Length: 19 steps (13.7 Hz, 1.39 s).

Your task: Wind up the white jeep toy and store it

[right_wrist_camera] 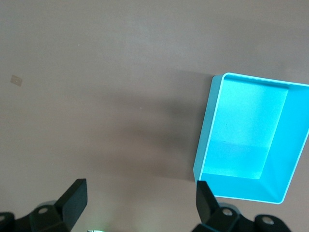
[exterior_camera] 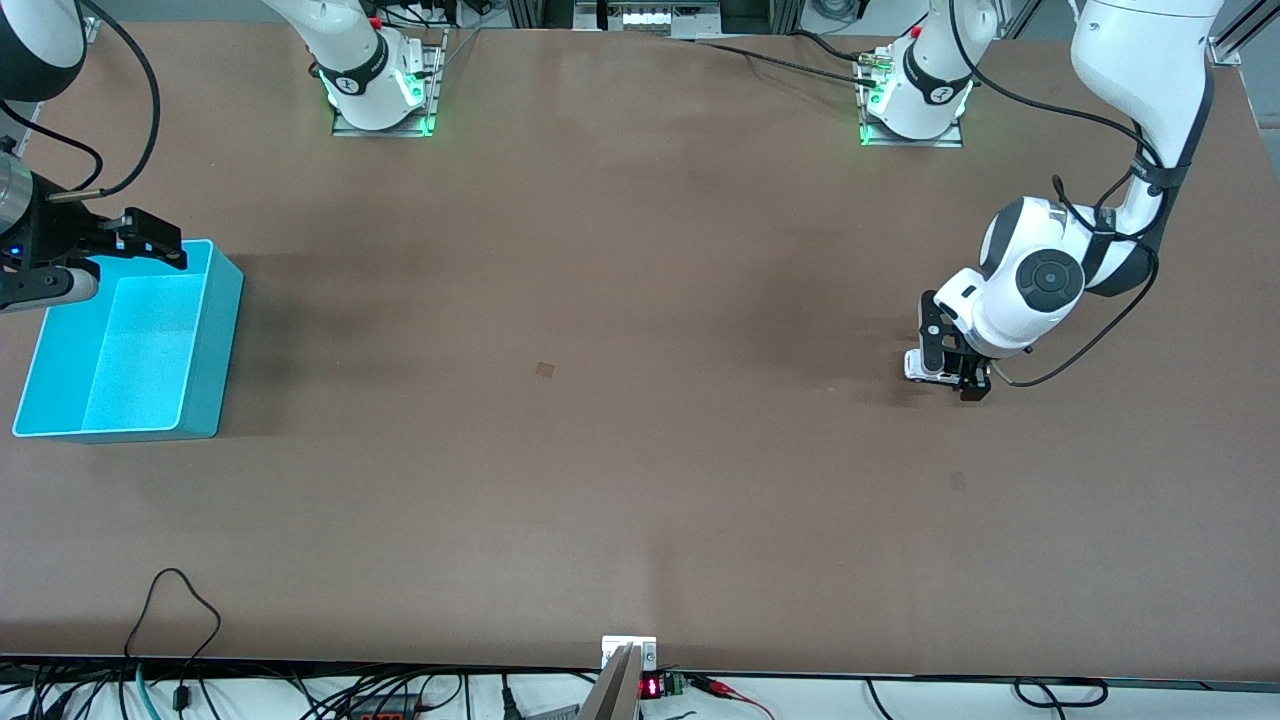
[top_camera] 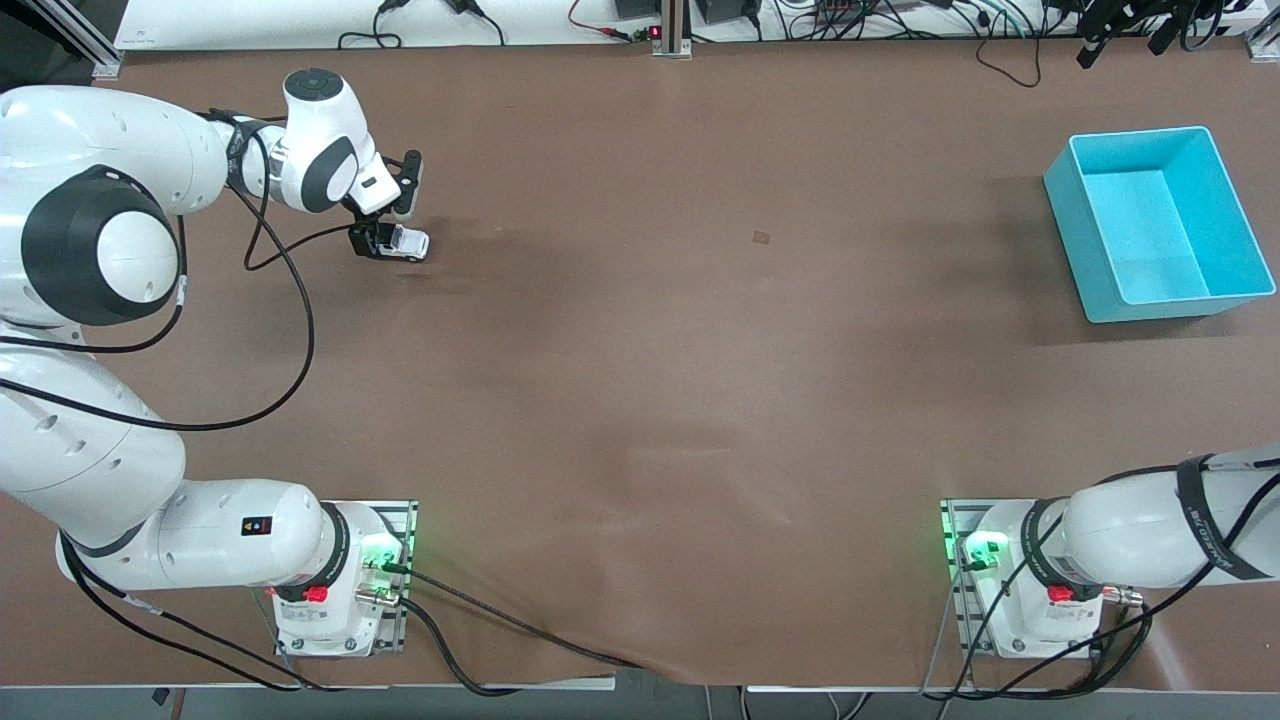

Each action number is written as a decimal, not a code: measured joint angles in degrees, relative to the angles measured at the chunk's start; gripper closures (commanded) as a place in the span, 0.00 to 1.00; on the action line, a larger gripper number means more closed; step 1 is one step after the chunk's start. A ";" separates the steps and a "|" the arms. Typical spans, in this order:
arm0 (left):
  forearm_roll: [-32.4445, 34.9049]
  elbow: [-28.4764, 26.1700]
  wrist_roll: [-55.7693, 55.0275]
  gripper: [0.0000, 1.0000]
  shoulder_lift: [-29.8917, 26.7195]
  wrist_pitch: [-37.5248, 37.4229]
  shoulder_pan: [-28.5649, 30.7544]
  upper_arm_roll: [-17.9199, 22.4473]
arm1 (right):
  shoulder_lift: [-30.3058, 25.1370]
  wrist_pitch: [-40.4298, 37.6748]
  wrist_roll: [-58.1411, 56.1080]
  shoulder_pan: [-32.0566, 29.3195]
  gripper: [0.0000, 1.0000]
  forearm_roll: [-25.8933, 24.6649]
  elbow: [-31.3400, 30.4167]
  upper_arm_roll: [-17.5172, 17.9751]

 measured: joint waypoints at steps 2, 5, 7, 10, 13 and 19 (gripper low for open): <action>0.00 -0.10 0.09 0.00 0.43 0.30 0.60 0.00 | 0.00 0.00 0.00 0.00 0.00 0.00 0.00 0.00; 0.00 -0.15 0.13 0.05 1.37 0.93 0.91 0.00 | 0.00 0.00 0.00 0.01 0.00 0.00 0.00 0.00; 0.00 -0.17 0.14 0.24 1.88 1.15 0.92 0.00 | 0.01 0.00 0.00 0.01 0.00 0.00 0.00 0.00; 0.00 -0.13 2.46 0.67 2.11 1.69 0.92 0.00 | 0.01 0.00 0.00 0.01 0.00 0.00 0.00 0.00; 0.00 -0.04 3.79 0.75 2.10 1.94 0.94 0.00 | 0.01 0.00 0.00 0.01 0.00 0.00 0.00 0.00; 0.00 -0.04 4.06 0.75 2.10 1.87 1.25 0.10 | 0.01 0.00 0.00 0.01 0.00 0.00 0.00 0.00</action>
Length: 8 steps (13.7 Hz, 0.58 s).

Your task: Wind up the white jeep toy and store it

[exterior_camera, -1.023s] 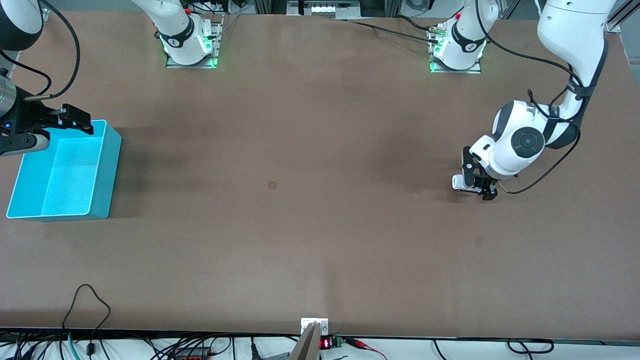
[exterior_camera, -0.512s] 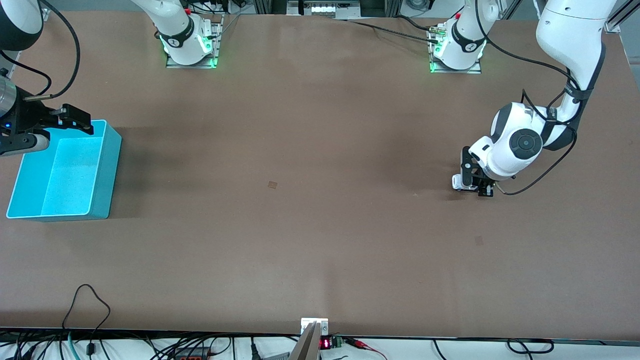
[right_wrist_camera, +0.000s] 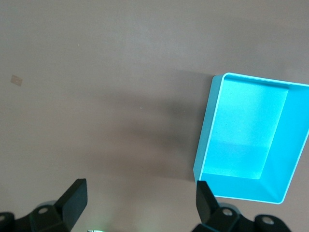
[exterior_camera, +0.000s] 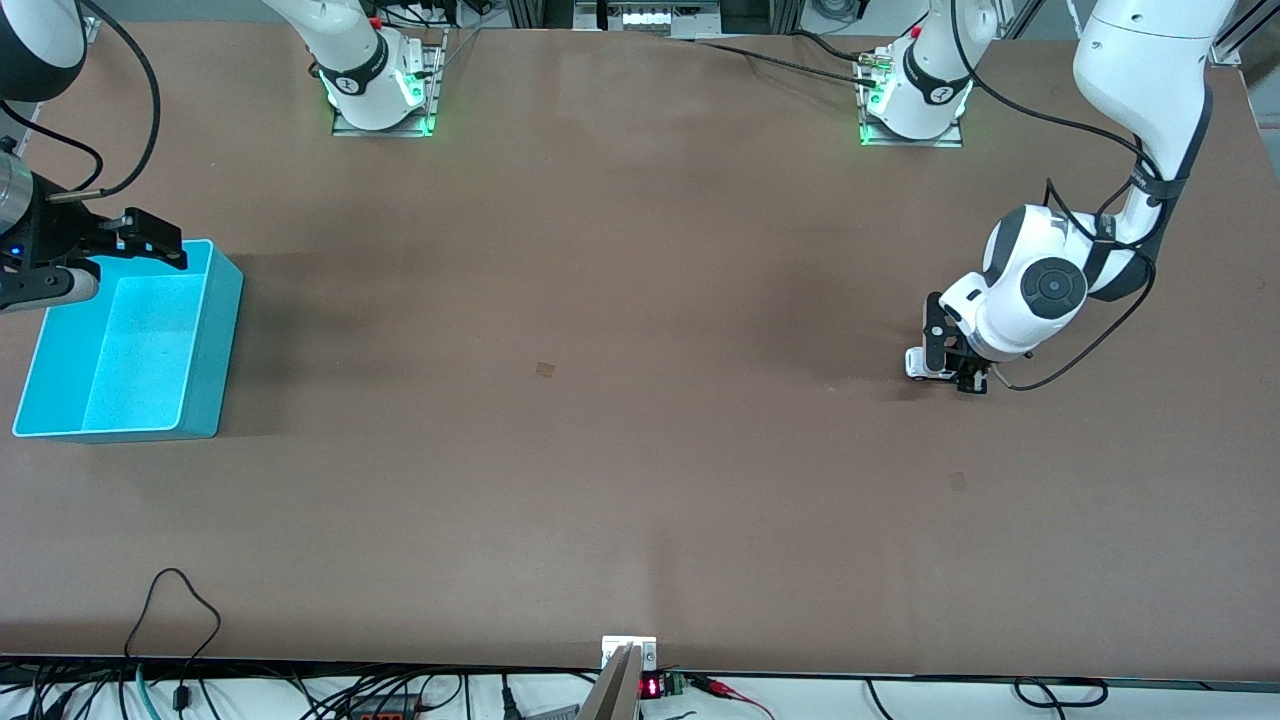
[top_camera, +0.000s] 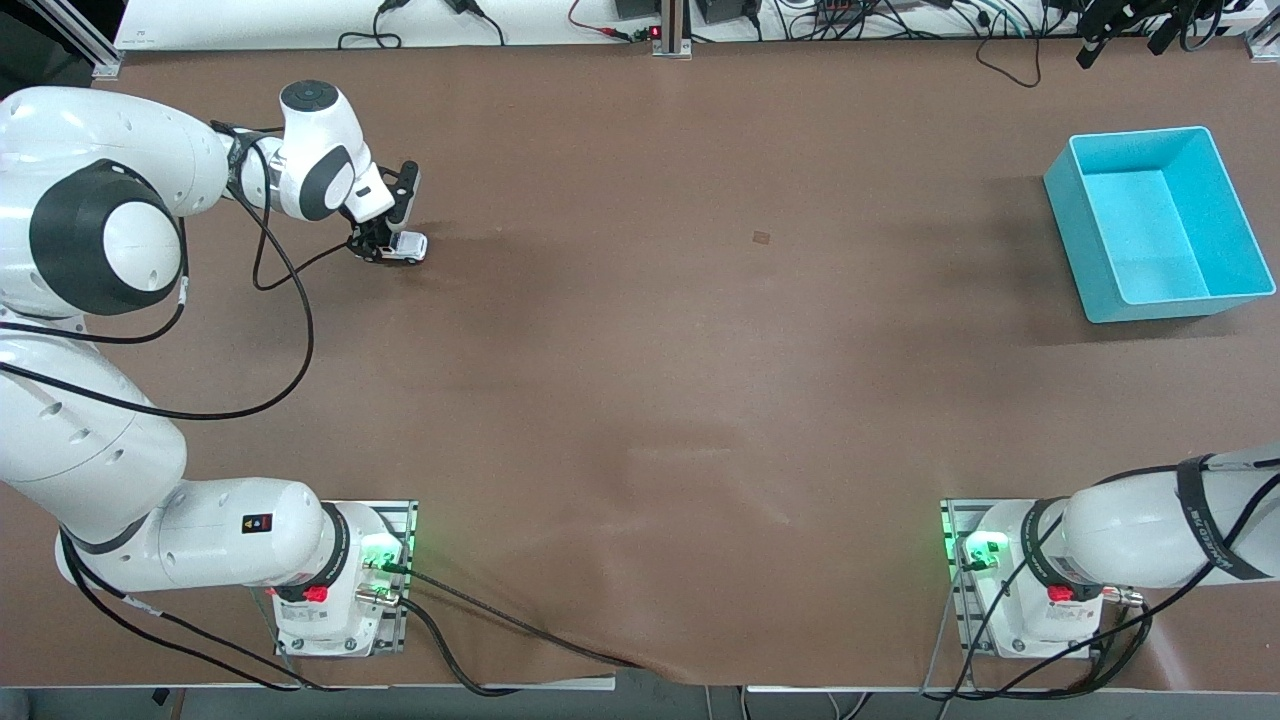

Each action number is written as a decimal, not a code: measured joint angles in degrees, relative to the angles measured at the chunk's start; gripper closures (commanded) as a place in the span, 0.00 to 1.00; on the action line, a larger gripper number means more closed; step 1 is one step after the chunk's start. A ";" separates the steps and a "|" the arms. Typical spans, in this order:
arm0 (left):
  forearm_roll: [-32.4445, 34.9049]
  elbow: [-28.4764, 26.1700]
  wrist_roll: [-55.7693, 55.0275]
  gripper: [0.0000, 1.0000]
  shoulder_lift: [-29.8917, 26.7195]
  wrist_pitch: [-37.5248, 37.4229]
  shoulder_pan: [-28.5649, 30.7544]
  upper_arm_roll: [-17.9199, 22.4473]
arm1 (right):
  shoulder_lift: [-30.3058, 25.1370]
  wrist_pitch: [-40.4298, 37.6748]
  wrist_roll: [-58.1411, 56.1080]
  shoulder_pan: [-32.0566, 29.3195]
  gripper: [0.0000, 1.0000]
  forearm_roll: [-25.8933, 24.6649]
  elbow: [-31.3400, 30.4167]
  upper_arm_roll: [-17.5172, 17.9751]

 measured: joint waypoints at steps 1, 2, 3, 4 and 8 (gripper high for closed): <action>0.00 0.01 0.01 0.75 -0.01 -0.10 0.18 0.02 | 0.00 0.00 0.00 0.00 0.00 0.00 0.00 0.00; 0.00 0.01 0.01 0.75 -0.03 -0.31 0.44 0.02 | 0.00 0.00 0.00 0.00 0.00 0.00 0.00 0.00; 0.00 0.01 0.01 0.76 -0.05 -0.43 0.69 0.02 | 0.00 0.00 0.00 0.00 0.00 0.00 0.00 0.00; 0.00 0.01 0.01 0.76 -0.05 -0.49 0.85 0.03 | 0.00 0.00 0.00 0.00 0.00 0.00 0.00 0.00; 0.00 0.02 0.01 0.76 -0.06 -0.62 1.49 0.04 | 0.00 0.00 0.00 0.00 0.00 0.00 0.00 0.00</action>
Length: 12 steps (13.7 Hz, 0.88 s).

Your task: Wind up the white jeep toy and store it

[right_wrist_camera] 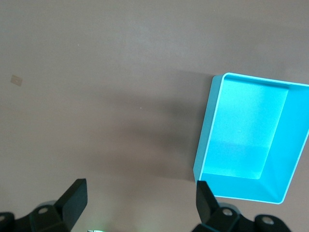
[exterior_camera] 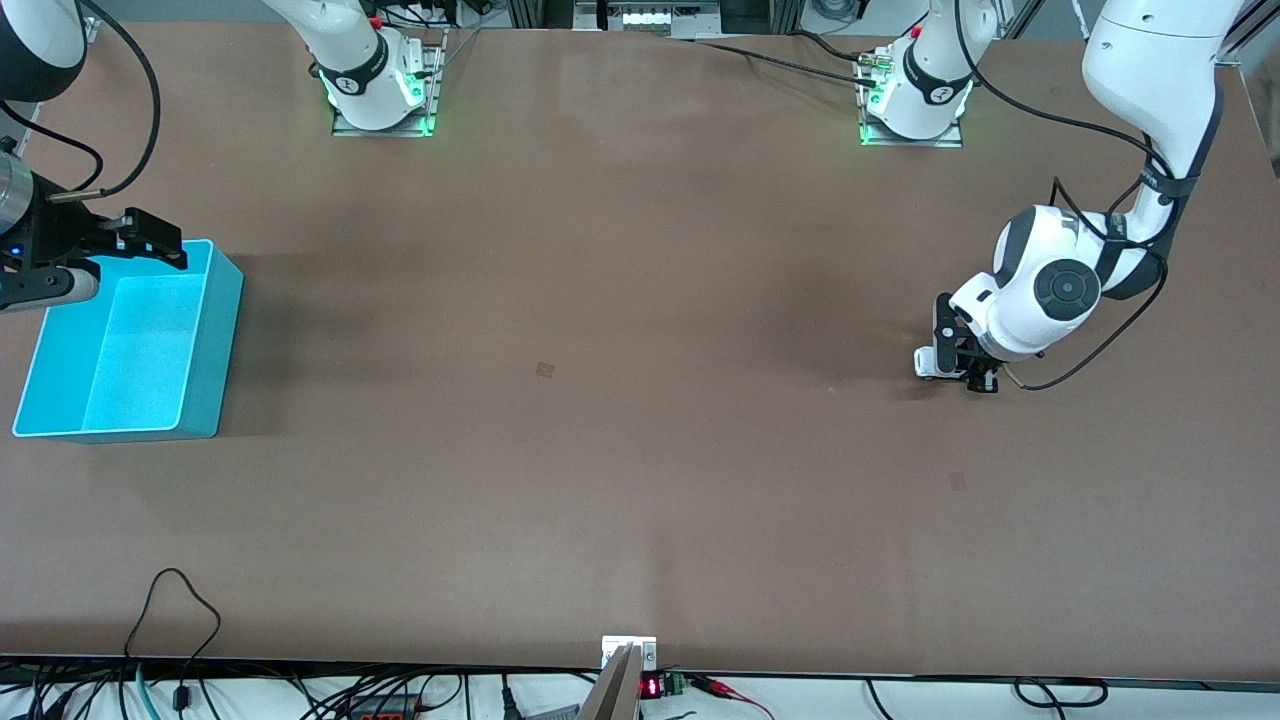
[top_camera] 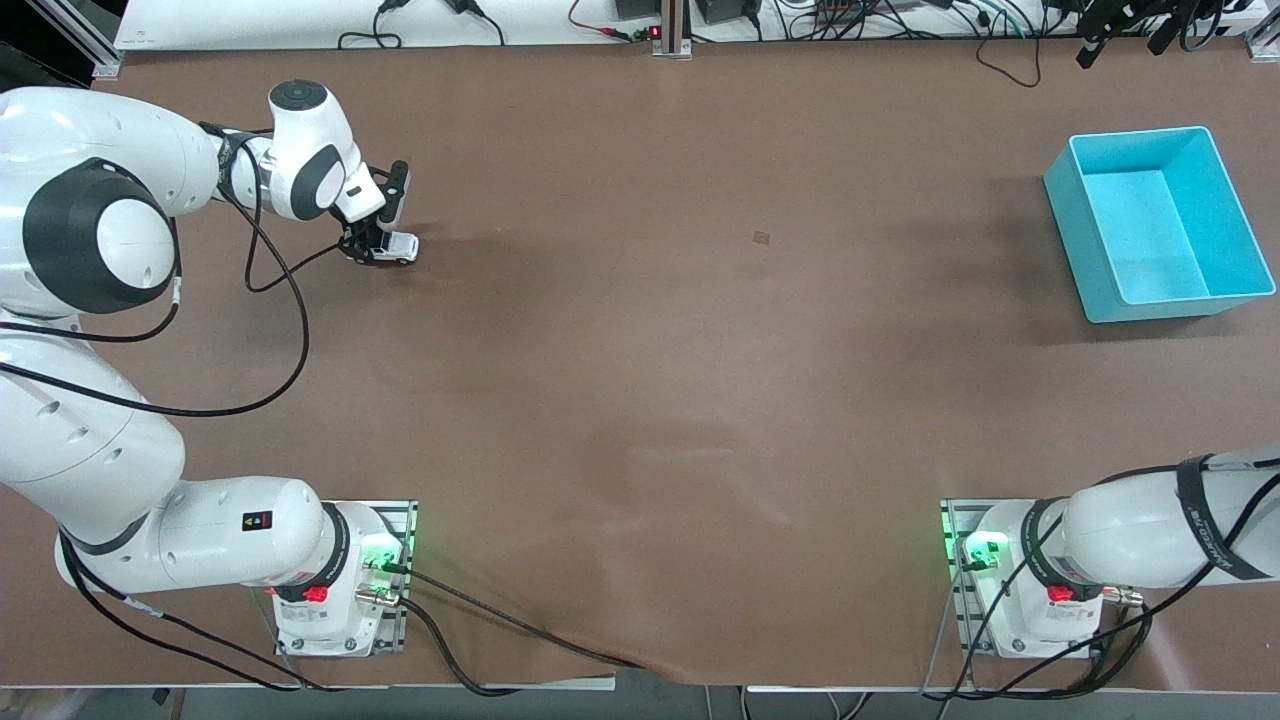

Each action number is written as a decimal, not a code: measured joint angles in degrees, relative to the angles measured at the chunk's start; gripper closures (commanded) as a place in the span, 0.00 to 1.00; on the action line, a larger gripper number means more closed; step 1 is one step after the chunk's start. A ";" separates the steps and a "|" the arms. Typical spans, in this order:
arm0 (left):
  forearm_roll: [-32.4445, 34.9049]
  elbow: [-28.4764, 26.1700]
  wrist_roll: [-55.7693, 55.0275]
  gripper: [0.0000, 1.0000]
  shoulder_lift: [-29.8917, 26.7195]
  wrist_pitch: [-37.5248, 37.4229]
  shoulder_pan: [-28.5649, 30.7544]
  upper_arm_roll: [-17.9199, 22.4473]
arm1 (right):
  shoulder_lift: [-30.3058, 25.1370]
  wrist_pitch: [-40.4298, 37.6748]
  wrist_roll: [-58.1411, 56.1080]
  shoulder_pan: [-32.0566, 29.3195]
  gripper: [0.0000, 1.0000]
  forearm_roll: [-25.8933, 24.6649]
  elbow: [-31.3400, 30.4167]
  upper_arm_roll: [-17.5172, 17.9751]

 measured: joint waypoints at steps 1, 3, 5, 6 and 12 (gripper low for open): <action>0.00 0.00 0.00 0.77 0.00 -0.03 0.02 0.00 | 0.00 0.00 0.00 0.00 0.00 0.00 0.00 0.00; 0.00 0.00 0.00 0.79 0.00 -0.05 0.02 0.00 | 0.00 0.00 0.00 0.00 0.00 0.00 0.00 0.00; 0.00 0.00 -0.02 0.81 0.00 -0.07 0.02 0.00 | 0.00 0.00 0.00 0.00 0.00 0.00 0.00 0.00; 0.00 0.00 -0.01 0.81 0.01 -0.08 0.04 0.00 | 0.00 0.00 0.00 0.00 0.00 0.00 0.00 0.00; 0.00 0.02 0.06 0.84 0.04 -0.11 1.72 0.02 | 0.00 0.00 0.00 0.01 0.00 0.00 0.00 0.00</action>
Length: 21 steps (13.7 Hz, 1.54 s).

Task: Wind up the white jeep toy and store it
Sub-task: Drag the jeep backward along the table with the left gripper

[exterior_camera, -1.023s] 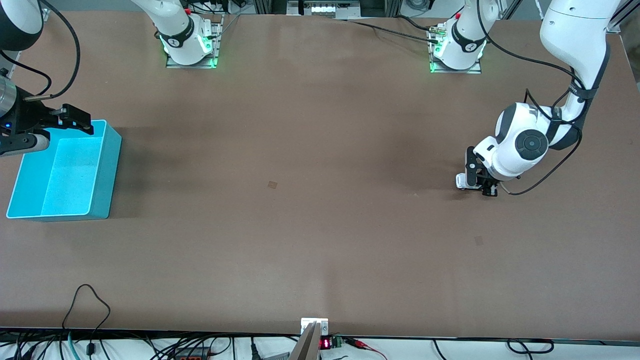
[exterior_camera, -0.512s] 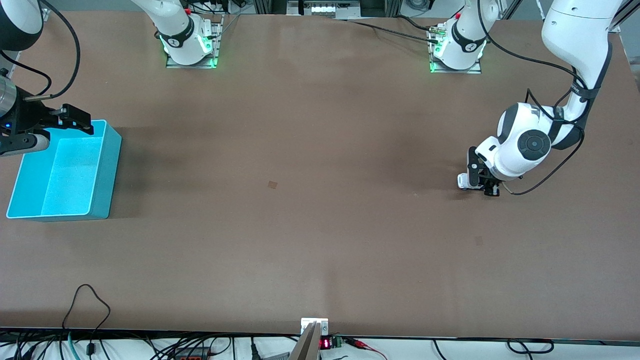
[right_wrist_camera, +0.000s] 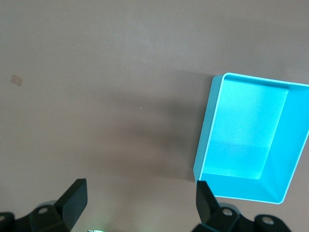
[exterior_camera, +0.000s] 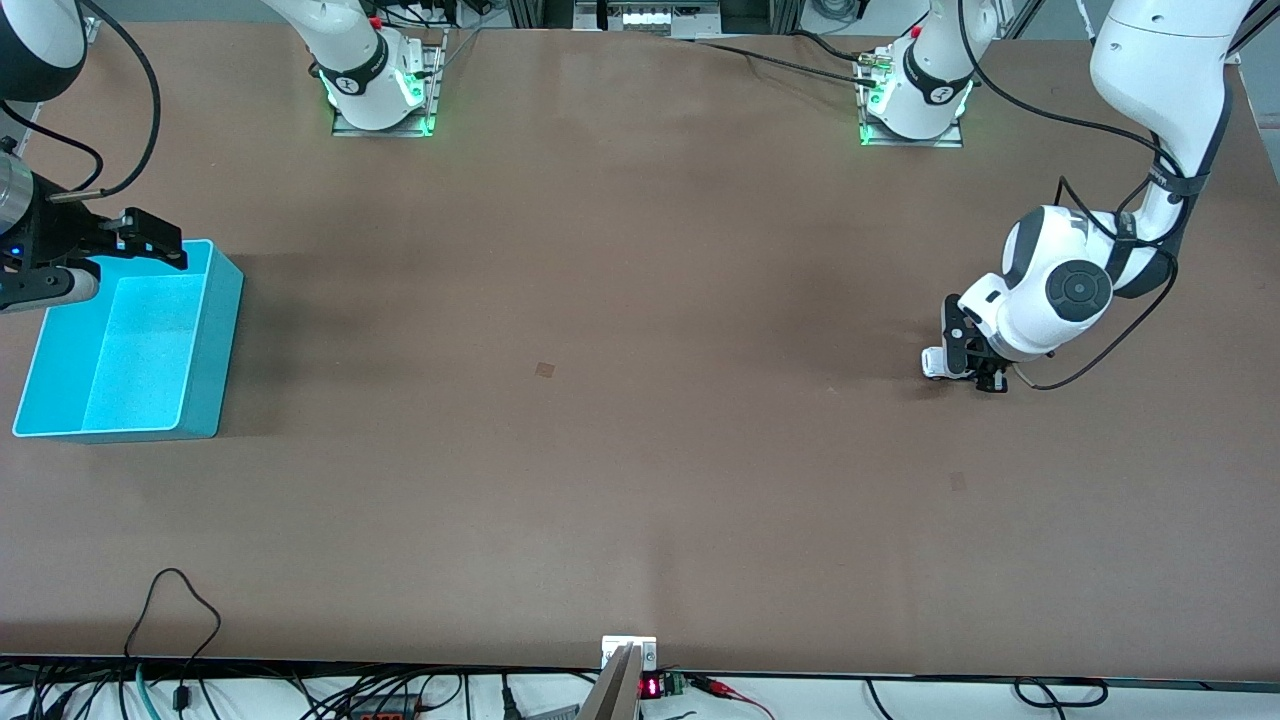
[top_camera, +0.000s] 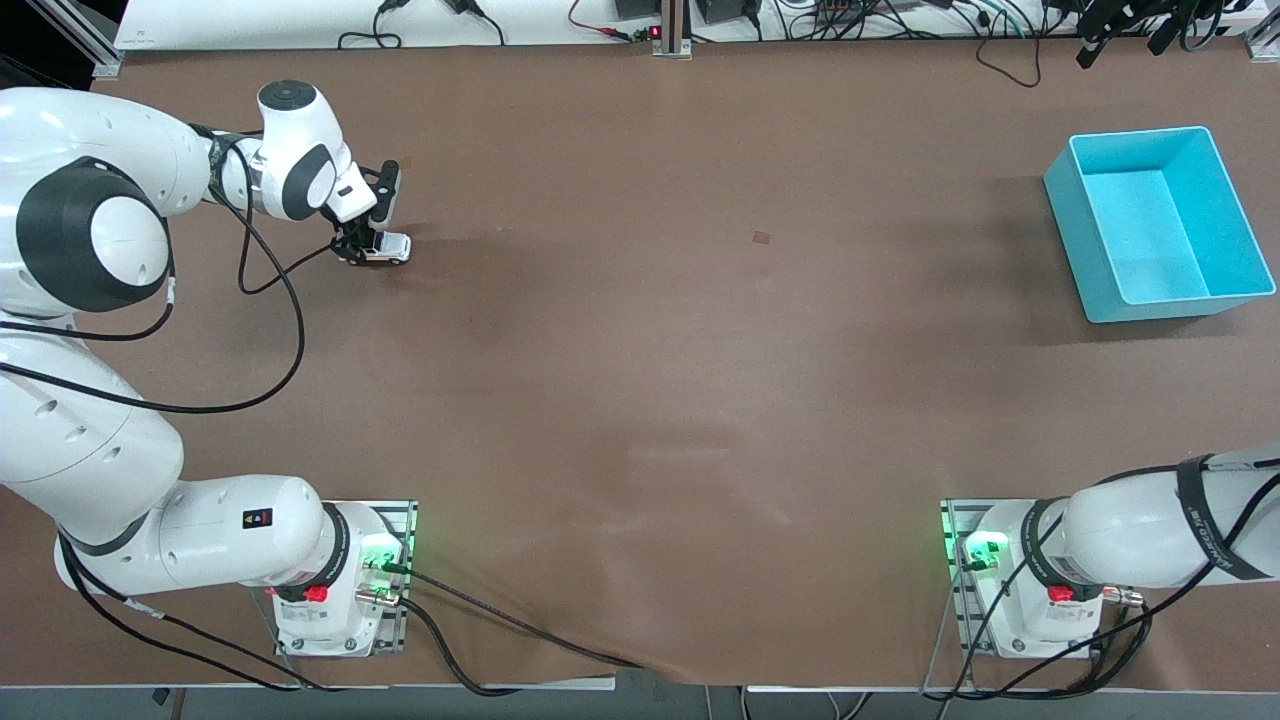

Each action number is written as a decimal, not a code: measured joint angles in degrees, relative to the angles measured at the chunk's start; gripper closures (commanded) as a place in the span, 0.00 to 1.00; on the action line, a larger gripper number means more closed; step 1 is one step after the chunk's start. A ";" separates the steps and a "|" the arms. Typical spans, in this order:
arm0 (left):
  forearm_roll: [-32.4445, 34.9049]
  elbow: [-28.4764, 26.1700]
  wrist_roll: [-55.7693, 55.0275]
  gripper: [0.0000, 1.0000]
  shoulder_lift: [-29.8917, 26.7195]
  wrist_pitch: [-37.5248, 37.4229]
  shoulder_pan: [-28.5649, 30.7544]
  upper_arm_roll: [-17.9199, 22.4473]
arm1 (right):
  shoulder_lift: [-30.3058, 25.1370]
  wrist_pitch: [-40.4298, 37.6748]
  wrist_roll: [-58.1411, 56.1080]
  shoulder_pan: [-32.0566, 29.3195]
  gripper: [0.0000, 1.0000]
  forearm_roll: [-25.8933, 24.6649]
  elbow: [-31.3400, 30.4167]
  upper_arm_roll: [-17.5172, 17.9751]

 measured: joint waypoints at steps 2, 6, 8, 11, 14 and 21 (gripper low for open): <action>0.00 0.02 0.05 0.84 0.02 0.00 0.69 0.00 | 0.00 0.00 0.00 0.00 0.00 0.00 0.00 0.00; 0.00 0.18 0.34 0.84 0.15 0.00 2.82 0.01 | 0.00 0.00 0.00 0.01 0.00 0.00 0.00 0.00; 0.00 0.45 1.11 0.84 0.32 -0.13 4.01 -0.01 | 0.00 0.00 0.00 0.01 0.00 0.00 0.00 0.00; 0.00 1.03 3.45 0.85 0.62 -0.54 5.80 -0.01 | 0.00 0.00 0.00 0.01 0.00 0.00 0.00 0.00; 0.00 1.69 6.36 0.84 1.04 -0.67 8.49 -0.03 | 0.00 0.00 0.00 0.01 0.00 0.00 0.00 0.00; 0.00 3.58 11.26 0.84 2.15 -1.22 12.96 -0.08 | 0.01 0.00 0.00 0.03 0.00 0.00 0.00 0.05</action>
